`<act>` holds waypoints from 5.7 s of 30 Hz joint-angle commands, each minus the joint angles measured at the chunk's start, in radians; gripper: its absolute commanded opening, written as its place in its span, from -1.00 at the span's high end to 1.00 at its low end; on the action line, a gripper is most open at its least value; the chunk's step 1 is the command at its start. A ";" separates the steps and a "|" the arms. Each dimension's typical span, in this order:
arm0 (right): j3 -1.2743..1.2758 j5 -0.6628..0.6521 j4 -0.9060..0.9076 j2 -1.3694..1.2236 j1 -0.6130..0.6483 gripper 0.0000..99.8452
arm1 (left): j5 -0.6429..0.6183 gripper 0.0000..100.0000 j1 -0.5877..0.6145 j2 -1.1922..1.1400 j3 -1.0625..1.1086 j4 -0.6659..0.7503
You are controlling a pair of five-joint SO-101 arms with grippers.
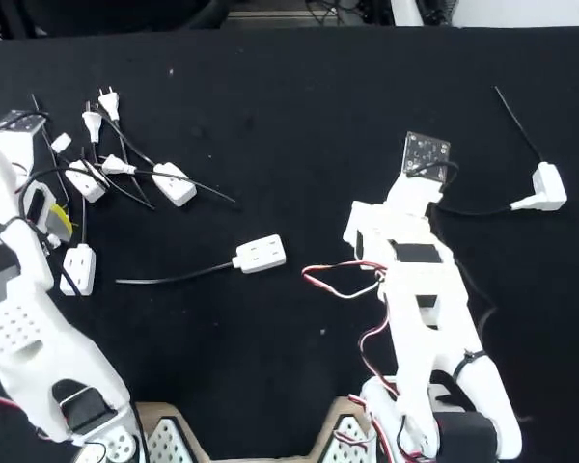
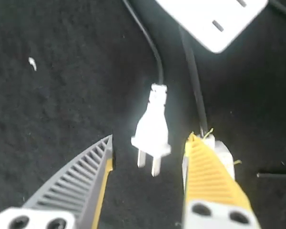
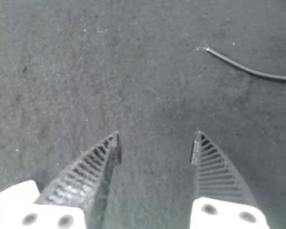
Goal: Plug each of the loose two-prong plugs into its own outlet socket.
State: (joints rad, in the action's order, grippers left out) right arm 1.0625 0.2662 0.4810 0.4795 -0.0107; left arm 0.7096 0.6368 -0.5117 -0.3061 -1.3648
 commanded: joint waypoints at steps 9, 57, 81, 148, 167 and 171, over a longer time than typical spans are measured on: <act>-0.031 0.006 0.002 0.038 0.018 0.56 | 0.017 0.52 0.007 -0.201 -0.275 -0.025; -0.036 0.006 0.002 0.044 0.020 0.56 | -0.476 0.94 -0.262 0.500 -0.054 -0.385; -0.033 0.006 0.002 0.044 0.018 0.56 | -0.580 0.94 -0.843 0.572 0.240 -0.173; -0.035 0.006 0.002 0.044 0.020 0.56 | -0.608 0.52 -0.903 0.779 1.004 0.516; -0.036 0.006 0.002 0.044 0.020 0.56 | -0.562 0.52 -1.113 0.807 1.046 0.506; -0.035 0.006 0.002 0.044 0.020 0.56 | -0.562 0.52 -0.984 0.807 0.989 0.439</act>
State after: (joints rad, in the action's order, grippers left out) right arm 1.0625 0.2662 0.4810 0.4795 -0.0061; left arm 0.1389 -0.4572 0.2524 0.7557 -0.8738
